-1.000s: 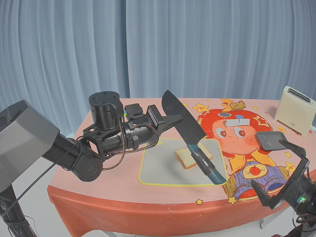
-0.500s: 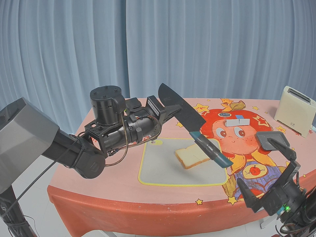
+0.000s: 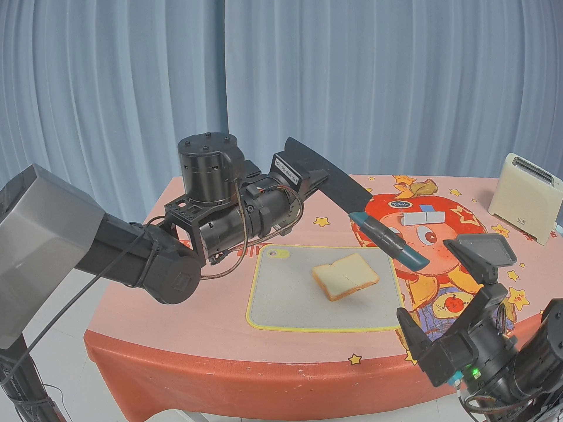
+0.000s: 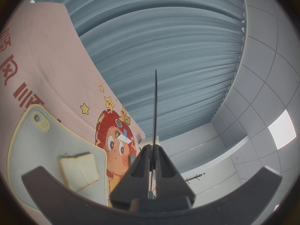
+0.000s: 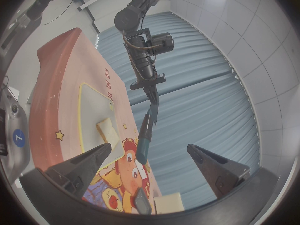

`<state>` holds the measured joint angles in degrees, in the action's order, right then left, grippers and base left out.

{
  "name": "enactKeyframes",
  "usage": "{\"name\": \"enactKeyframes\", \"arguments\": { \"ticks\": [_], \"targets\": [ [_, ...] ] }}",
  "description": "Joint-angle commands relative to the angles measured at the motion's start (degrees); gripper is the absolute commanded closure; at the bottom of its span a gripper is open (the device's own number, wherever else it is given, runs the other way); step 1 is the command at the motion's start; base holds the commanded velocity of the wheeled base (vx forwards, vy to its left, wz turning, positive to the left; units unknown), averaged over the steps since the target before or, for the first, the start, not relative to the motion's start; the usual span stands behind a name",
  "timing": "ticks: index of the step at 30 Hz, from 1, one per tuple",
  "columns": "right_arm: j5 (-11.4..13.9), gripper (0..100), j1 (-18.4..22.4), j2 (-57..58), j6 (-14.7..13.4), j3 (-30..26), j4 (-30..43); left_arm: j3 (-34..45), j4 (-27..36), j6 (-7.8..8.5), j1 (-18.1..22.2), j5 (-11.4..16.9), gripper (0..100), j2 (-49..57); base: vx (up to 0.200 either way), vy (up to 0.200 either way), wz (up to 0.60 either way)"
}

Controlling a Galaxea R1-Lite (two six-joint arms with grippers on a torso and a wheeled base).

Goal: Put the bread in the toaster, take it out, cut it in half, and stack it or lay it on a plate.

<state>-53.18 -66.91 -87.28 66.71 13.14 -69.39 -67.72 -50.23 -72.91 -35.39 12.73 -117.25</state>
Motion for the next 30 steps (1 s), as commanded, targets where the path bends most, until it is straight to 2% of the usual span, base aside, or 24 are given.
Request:
{"name": "enactKeyframes", "arguments": {
  "ticks": [1,5,11,14,21,28,30],
  "targets": [
    [3.7,0,4.6,-2.6,3.8,0.2,-3.4,0.0,0.2,-0.04,-1.2,-0.2,100,-0.1,0.0,0.0,0.0],
    [5.8,0,7.6,-5.4,8.1,0.9,-10.3,0.7,0.0,-0.04,-1.7,-0.2,100,-0.1,0.0,0.0,0.0],
    [7.6,0,8.1,-14.7,8.4,1.5,-20.3,0.9,0.0,-0.04,-1.8,-0.2,100,0.0,0.0,0.0,0.0],
    [8.8,0,8.8,-16.9,8.2,3.0,-20.2,0.9,-0.1,-0.04,-1.8,-0.2,100,0.0,0.0,0.0,0.0],
    [8.9,0,9.4,-17.1,8.5,2.9,-20.2,0.9,-0.2,0.05,-1.7,-0.2,100,0.1,0.0,0.0,0.0],
    [9.5,0,12.2,-17.4,8.6,4.1,-20.2,1.0,-0.2,-0.04,-1.8,-0.2,100,0.0,0.0,0.0,0.0],
    [12.0,0,13.9,-17.7,8.8,4.8,-20.2,1.0,-0.2,0.05,-1.8,-0.2,100,0.0,0.0,0.0,0.0]
  ]
}}
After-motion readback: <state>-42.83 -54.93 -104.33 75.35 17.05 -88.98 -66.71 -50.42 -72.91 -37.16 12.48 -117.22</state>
